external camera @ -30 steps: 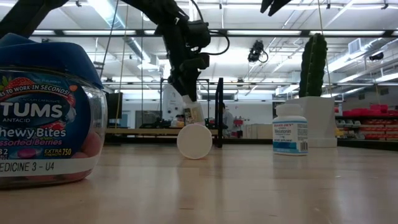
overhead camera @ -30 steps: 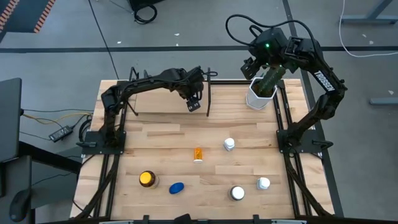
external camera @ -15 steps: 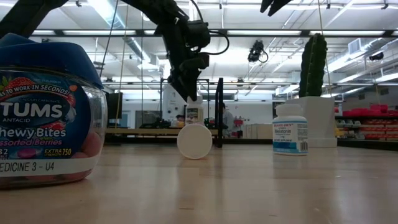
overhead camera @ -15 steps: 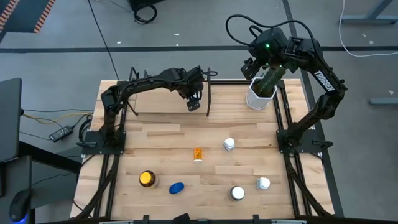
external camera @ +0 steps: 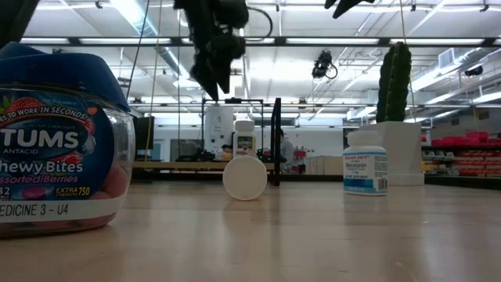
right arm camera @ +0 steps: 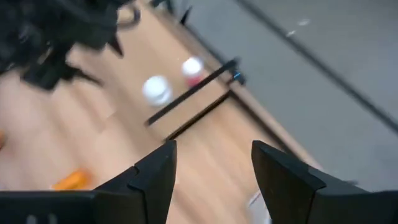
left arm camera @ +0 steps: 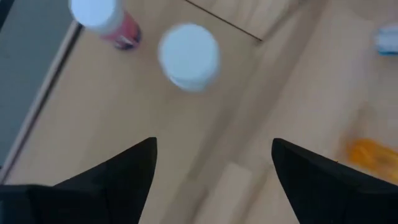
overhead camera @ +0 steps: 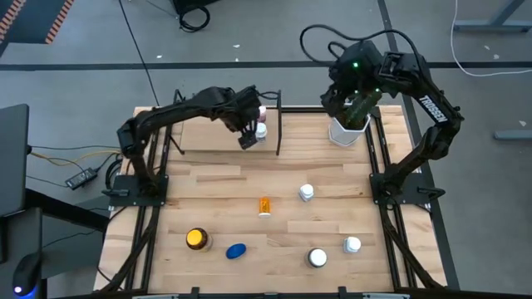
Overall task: Pick and place medicine bottles onto shelf by color
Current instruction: Put the top white pill bottle on the shelf
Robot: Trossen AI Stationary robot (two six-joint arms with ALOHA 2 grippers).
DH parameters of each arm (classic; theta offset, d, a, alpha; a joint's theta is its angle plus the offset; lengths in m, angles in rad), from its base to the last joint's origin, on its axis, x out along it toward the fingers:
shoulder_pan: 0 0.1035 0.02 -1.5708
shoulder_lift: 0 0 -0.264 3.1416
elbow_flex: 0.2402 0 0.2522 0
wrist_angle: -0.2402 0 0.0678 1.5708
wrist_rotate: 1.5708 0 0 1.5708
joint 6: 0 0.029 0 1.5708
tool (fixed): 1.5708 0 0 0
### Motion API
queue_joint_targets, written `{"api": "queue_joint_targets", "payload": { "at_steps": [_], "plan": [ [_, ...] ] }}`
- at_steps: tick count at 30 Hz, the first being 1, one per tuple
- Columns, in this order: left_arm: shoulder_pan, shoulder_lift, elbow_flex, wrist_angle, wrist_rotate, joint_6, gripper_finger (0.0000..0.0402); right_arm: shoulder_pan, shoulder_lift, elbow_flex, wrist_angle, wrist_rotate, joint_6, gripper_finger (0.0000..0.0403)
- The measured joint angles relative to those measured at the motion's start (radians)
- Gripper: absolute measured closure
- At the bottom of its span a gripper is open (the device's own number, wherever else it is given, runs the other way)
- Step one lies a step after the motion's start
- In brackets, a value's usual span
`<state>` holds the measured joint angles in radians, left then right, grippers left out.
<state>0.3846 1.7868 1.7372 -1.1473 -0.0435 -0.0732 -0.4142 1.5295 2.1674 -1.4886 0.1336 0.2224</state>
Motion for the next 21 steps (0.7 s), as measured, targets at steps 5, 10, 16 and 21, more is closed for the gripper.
{"api": "queue_joint_targets", "payload": {
  "at_steps": [5, 10, 16, 21],
  "plan": [
    [-0.096, -0.089, 0.0, -0.019, -0.002, -0.164, 0.0078, 0.083, 0.0, -0.147, -0.041, -0.153, 0.07, 0.0176],
    [-0.23, -0.159, -0.01, -0.012, -0.075, -0.336, 0.0092, 0.211, 0.0, -0.366, 0.001, -0.176, 0.148, 0.0135],
    [-0.392, -0.198, -0.028, -0.038, -0.098, -0.447, 0.0107, 0.35, 0.001, -0.573, 0.146, -0.219, 0.302, 0.0084],
    [-0.505, -0.224, -0.028, -0.086, -0.091, -0.469, 0.0108, 0.442, 0.0, -0.666, 0.242, -0.205, 0.458, 0.0066]
  ]
}}
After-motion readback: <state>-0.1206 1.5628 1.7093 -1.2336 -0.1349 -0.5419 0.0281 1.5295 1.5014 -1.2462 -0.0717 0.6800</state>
